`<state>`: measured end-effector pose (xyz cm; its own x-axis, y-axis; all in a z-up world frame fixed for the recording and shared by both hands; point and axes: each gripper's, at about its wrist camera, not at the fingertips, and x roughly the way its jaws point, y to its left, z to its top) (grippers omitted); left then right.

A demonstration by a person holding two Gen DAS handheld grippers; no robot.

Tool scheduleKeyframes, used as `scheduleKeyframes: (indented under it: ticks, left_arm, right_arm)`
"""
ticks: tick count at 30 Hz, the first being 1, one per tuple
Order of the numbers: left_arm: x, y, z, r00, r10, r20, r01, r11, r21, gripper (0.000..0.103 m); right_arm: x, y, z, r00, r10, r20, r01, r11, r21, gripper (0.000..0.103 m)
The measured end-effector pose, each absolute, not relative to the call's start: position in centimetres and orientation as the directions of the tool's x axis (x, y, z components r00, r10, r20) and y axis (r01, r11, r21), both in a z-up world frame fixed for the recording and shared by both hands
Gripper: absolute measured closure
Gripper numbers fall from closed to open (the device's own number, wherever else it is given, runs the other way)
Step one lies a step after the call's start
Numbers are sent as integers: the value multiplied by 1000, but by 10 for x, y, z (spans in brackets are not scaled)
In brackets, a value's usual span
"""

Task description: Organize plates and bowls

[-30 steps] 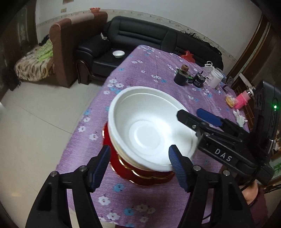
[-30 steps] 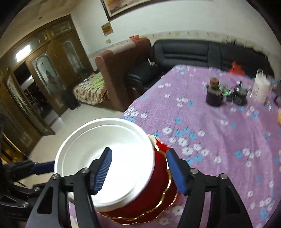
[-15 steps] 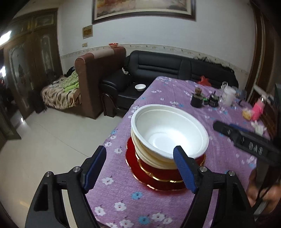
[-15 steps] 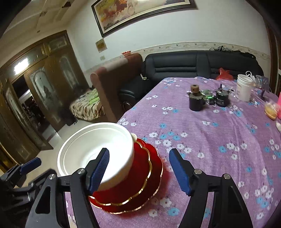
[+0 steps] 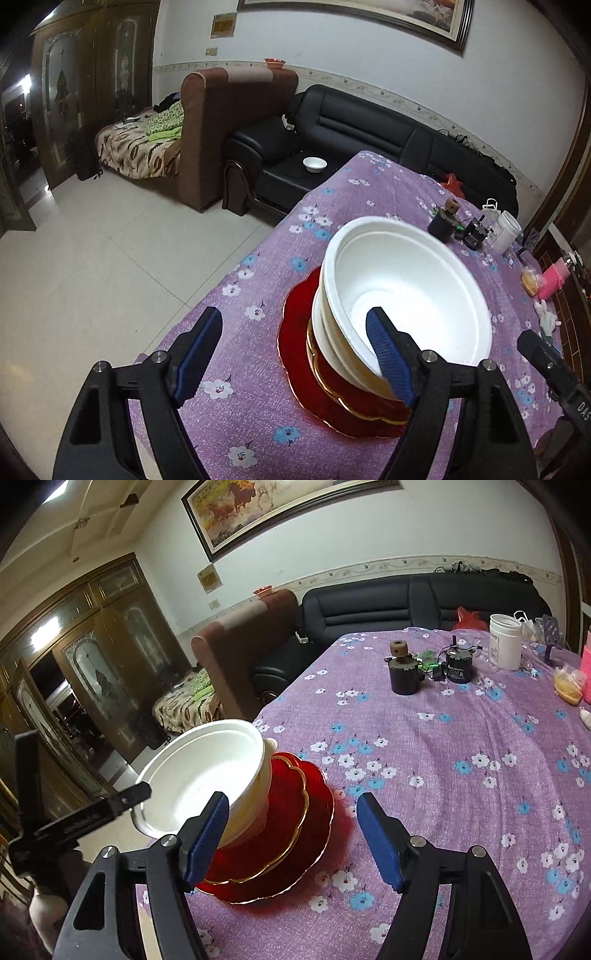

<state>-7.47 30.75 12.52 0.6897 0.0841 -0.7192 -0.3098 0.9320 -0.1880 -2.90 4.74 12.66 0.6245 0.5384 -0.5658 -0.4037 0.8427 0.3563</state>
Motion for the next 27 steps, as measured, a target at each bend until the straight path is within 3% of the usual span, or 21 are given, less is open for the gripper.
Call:
scheduleKeyframes:
  ticks: [4,9,11,13,16,27]
  left_arm:
    - [-79,311,127,696,71,-714,-310,927,-210,23]
    - [-110,303,154,760,121,-638,-315,928,-199,23]
    - [-132,292,167,797,182,-577,-331,929,-164,16]
    - [-153,279,175,823,247,-511,-359,924,-131,1]
    - [-173,258,173,840,291,-457,-377,920,-107,0]
    - [-164,218,125,756,295,-584,-368,930,-7,0]
  right_arm:
    - [-32,50,127,614,551,-564,-414,834,364,27]
    - [-40,46,134,635,560,-532,-416,829,375,26]
    - [-45,42,137,654,557,-512,-410,830,378,26]
    - [-53,37,136,682,542,-491,-396,838,376,23]
    - [-65,32,130,718,502,-483,-361,861,358,21]
    - [-97,17,90,728,401,-556,-265,913,311,21]
